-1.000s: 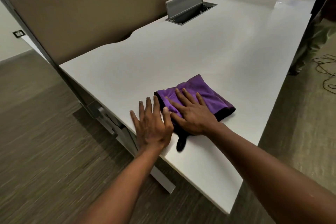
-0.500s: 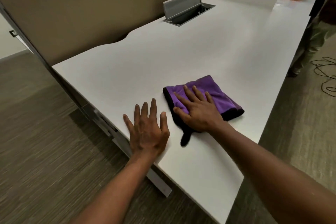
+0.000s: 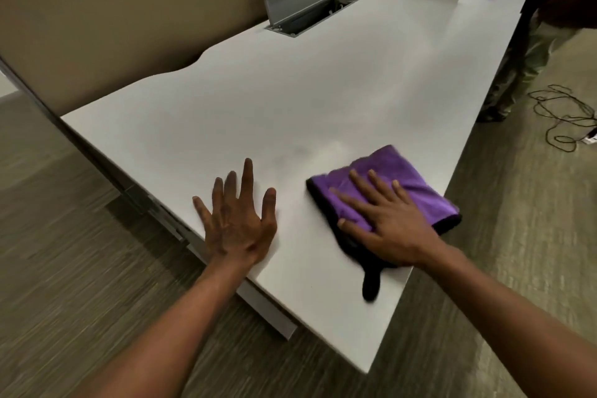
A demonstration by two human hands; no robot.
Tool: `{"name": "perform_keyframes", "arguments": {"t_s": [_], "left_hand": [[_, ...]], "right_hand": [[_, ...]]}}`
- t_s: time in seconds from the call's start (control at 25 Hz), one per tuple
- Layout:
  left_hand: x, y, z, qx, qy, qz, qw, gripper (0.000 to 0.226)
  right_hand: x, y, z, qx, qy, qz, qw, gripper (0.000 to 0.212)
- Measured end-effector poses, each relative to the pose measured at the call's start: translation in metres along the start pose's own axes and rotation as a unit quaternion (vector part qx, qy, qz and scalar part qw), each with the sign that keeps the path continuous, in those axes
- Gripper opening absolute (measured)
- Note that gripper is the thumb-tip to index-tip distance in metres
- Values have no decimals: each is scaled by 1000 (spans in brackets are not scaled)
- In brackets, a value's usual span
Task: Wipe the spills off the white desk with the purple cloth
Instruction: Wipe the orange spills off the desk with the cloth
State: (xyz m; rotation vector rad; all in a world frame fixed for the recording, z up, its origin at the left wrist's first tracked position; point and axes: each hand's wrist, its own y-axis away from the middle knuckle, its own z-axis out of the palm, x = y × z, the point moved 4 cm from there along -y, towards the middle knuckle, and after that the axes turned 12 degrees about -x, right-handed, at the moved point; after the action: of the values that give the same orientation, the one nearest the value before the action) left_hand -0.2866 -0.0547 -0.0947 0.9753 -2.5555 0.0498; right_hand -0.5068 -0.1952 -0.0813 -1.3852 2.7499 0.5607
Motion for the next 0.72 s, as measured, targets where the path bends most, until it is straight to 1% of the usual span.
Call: {"name": "perform_keyframes", "arguments": {"t_s": [0.12,0.16,0.24,0.36,0.44,0.52,0.6,0.72], "left_hand": [[0,0,3,-7,-14,-5,1000,70],[0,-1,3,-11,-16,-1,1000,70],[1,-3,3,-7,-7,10,1000,70],[2,-2,0,25,29,27,999,69],[1,0,-5,62,55,40,996,72],[-1,-2,-8,80,73,42,993,75],[-3,-1,-7,71,73,34,994,76],[0,1,-4,60,57,36,996,79]], "right_hand": [[24,-49,-19,7,-25,93,995,62],[20,-66,-22,11,-31,111,993,63],[-3,-93,-24,14,-36,113,993,64],[-57,-117,-25,5,-24,54,998,65],[-91,-119,-23,-9,5,-11,1000,63],[-109,-109,-16,-18,23,-78,997,60],[-108,-81,-6,-12,30,-116,993,58],[-76,-5,12,-5,30,-138,990,56]]}}
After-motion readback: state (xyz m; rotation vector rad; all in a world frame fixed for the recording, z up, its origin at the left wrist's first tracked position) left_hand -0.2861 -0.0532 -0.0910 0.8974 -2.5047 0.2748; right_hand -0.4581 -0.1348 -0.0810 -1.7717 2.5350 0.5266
